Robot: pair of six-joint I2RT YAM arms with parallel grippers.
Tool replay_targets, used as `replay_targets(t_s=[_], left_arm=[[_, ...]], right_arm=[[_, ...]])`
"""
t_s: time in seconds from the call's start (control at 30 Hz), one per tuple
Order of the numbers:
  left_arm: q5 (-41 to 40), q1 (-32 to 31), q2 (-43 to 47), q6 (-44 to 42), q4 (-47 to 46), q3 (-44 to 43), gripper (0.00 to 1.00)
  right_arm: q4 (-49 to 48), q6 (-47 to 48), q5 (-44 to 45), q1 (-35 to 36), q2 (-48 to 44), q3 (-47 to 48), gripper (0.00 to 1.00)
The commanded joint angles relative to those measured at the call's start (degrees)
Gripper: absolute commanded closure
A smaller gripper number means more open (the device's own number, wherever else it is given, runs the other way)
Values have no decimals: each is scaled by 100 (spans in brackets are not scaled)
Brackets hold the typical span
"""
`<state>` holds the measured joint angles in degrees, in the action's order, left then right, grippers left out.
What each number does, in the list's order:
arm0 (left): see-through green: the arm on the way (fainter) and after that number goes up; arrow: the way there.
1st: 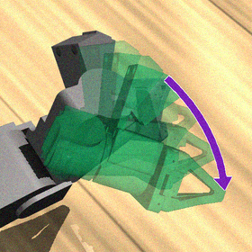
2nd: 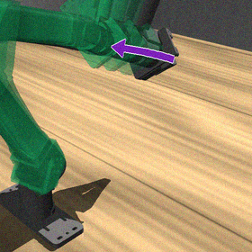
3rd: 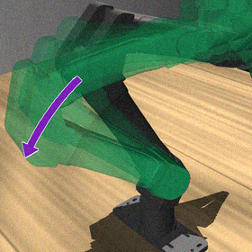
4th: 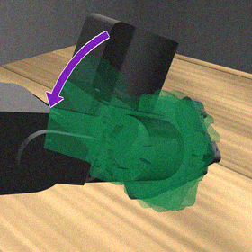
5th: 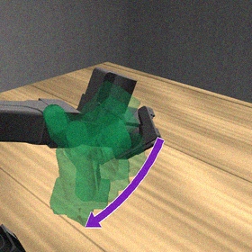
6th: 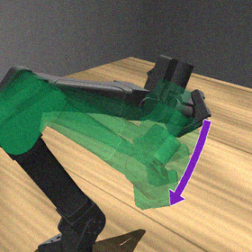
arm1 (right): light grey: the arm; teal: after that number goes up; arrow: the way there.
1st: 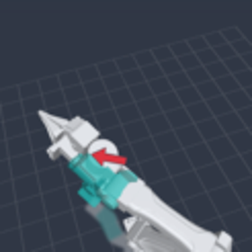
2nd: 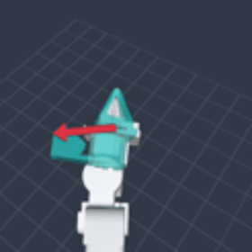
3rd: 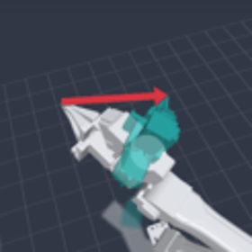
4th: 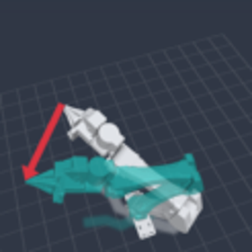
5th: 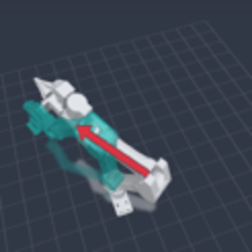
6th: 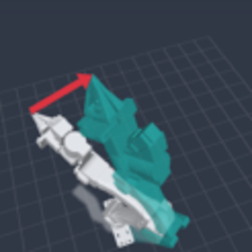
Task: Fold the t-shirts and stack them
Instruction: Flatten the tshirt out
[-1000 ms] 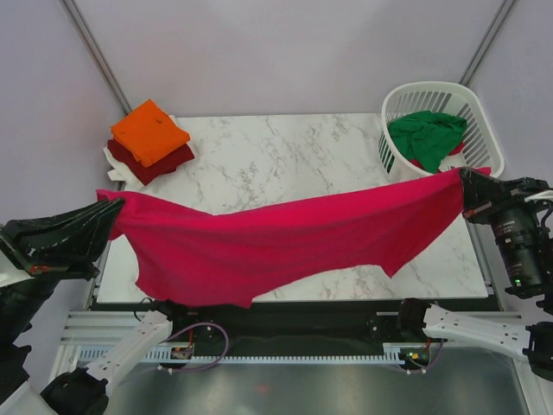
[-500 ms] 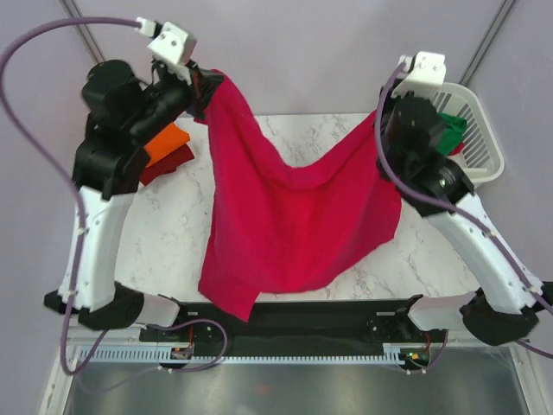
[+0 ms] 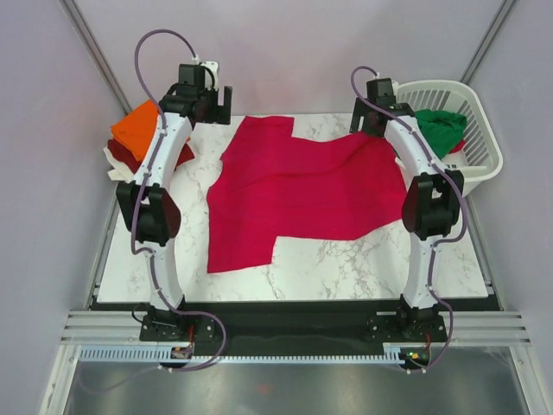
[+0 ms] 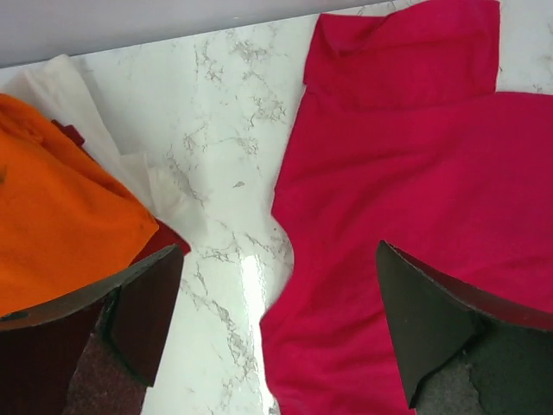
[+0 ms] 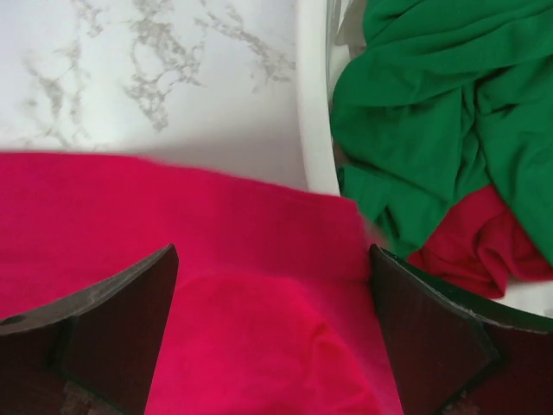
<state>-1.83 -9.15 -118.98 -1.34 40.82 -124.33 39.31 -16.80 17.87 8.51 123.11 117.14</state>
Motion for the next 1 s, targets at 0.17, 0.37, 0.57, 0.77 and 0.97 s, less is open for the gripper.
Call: replay_targets(t_s=[0.17, 0.37, 0.57, 0.77, 0.97], left_arm=[[-1207, -351, 2269, 1679, 629, 1803, 0], [-416, -631, 3249, 2735, -176, 4696, 5], [349, -772, 2706, 2973, -1161, 5227, 7], [552, -905, 976, 2991, -1269, 4094, 8], [395, -843, 51, 3201, -1410, 3599, 11]], right_arm=[[-405, 1, -354, 993, -2193, -1180, 2], [-1099, -253, -731, 1891, -2871, -3079, 2], [-1558, -386, -1434, 1891, -2363, -3427, 2], [-1567, -298, -1488, 1891, -1756, -3233, 2], [-1549, -122, -1304, 1873, -1650, -3382, 2]])
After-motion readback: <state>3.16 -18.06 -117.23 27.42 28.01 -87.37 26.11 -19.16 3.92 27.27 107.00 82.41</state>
